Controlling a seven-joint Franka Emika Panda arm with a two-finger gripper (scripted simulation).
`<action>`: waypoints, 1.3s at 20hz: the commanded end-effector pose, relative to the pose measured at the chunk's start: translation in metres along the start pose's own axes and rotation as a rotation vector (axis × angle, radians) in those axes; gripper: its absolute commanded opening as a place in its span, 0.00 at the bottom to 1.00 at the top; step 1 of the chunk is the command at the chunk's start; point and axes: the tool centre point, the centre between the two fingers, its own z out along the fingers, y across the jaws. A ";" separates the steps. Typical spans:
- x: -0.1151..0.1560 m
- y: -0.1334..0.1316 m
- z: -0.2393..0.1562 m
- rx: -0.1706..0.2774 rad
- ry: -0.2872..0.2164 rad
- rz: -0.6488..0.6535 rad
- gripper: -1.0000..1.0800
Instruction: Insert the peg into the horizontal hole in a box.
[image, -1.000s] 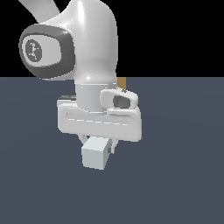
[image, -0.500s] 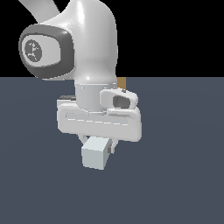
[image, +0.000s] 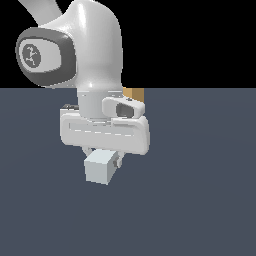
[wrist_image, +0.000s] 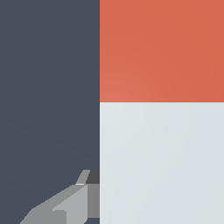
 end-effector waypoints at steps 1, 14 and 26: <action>0.008 -0.010 -0.006 -0.005 0.001 0.010 0.00; 0.052 -0.075 -0.029 -0.004 0.002 0.074 0.00; 0.060 -0.084 -0.032 -0.002 0.000 0.082 0.00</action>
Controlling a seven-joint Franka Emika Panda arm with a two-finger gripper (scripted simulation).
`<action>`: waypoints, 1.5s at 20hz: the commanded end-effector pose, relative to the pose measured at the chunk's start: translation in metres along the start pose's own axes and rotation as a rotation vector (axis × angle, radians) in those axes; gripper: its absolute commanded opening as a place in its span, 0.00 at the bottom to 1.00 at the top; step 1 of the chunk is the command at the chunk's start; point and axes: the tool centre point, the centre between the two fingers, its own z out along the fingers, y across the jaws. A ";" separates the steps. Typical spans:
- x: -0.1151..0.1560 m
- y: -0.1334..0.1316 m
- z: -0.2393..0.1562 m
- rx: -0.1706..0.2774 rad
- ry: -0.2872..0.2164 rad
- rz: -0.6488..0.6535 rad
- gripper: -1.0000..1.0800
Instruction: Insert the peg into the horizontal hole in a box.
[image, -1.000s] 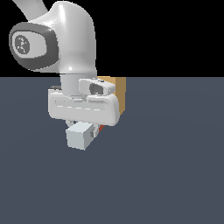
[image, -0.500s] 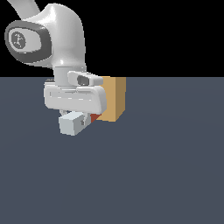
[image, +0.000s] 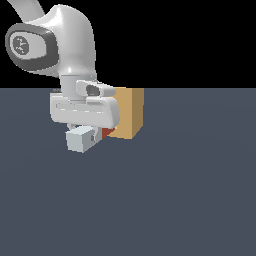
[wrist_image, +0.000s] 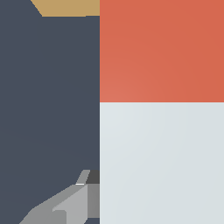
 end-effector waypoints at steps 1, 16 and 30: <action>0.002 0.003 -0.004 -0.007 0.004 0.000 0.00; 0.037 0.001 -0.004 -0.006 0.003 0.000 0.00; 0.108 0.003 -0.005 -0.009 0.004 0.000 0.00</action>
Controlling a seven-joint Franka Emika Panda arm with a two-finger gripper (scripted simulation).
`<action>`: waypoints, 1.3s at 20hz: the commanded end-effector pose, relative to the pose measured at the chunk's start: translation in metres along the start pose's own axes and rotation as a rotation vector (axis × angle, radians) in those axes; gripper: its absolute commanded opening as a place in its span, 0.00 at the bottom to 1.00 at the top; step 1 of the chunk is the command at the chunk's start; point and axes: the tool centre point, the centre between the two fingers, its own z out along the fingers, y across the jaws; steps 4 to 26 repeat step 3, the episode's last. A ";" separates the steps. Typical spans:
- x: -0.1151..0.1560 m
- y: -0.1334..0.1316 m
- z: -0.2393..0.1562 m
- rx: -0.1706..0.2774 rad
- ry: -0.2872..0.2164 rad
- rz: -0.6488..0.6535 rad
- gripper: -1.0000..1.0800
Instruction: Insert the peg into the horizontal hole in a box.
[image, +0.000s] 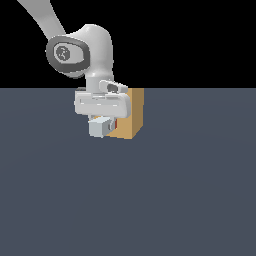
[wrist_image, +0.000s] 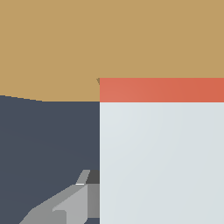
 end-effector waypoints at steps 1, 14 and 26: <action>0.011 0.003 -0.002 -0.009 0.010 -0.002 0.00; 0.009 0.004 -0.002 -0.009 0.010 -0.002 0.00; 0.009 0.004 -0.002 -0.009 0.010 -0.002 0.00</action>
